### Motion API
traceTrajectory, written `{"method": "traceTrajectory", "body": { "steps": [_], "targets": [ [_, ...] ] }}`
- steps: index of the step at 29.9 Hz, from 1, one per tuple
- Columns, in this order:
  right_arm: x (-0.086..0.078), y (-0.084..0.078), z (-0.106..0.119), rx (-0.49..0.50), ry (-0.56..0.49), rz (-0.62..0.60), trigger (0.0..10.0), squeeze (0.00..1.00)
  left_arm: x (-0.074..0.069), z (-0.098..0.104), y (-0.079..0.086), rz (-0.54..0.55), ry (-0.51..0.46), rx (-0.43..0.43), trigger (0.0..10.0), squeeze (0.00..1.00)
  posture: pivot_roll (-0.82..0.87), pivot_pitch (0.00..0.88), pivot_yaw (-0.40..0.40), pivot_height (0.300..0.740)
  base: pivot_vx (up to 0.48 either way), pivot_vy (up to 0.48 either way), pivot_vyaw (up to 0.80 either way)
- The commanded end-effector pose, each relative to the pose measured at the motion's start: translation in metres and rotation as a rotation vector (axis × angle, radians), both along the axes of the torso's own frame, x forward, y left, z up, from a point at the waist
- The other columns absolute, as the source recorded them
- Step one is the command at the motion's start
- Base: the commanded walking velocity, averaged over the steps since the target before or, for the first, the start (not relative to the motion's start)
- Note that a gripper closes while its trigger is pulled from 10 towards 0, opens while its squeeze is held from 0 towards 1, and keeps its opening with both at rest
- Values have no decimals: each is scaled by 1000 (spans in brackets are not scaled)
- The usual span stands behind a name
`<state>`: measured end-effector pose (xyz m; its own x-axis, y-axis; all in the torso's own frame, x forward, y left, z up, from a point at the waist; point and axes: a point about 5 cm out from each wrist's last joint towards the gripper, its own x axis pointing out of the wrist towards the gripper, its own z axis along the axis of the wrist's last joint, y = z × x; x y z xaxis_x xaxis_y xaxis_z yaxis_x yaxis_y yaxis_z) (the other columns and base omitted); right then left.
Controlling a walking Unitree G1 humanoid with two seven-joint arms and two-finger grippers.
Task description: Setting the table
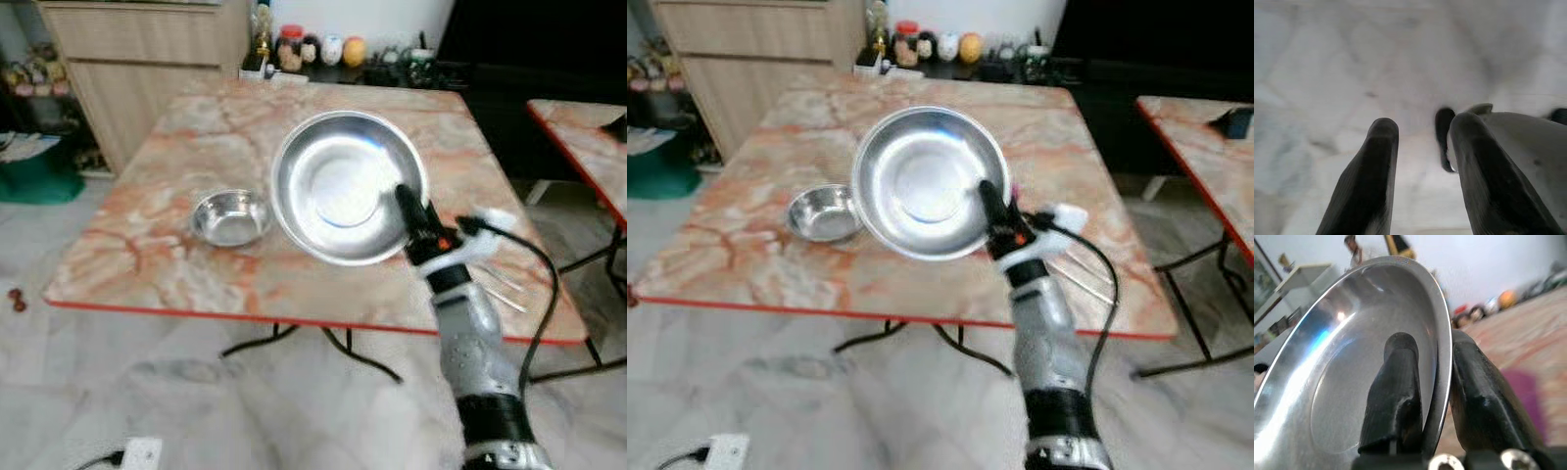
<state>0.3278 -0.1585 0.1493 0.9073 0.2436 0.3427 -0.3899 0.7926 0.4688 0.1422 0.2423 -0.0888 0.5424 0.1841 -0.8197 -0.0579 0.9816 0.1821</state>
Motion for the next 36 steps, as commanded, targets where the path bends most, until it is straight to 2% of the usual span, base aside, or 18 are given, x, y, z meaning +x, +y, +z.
{"method": "traceTrajectory", "body": {
  "steps": [1,8,18,24,36],
  "targets": [
    [2,14,9,3,-32,41,10000,0,-3,1,7,3,8,16,10000,0,-29,0,-52,740,0,-345,0],
    [2,13,9,-4,-36,38,10000,0,2,-1,-5,-16,5,7,10000,0,-31,0,-48,740,0,-341,0],
    [2,13,8,-5,-35,36,10000,0,2,2,7,-18,8,22,10000,0,-31,0,-46,740,0,-341,0],
    [2,15,6,-1,-26,33,10000,0,0,0,3,-31,15,20,10000,0,-31,0,-45,740,0,-342,0],
    [4,5,4,1,-9,-28,10000,0,-2,-1,1,-48,23,19,10000,0,-36,0,-48,740,0,-338,0]
  ]
}}
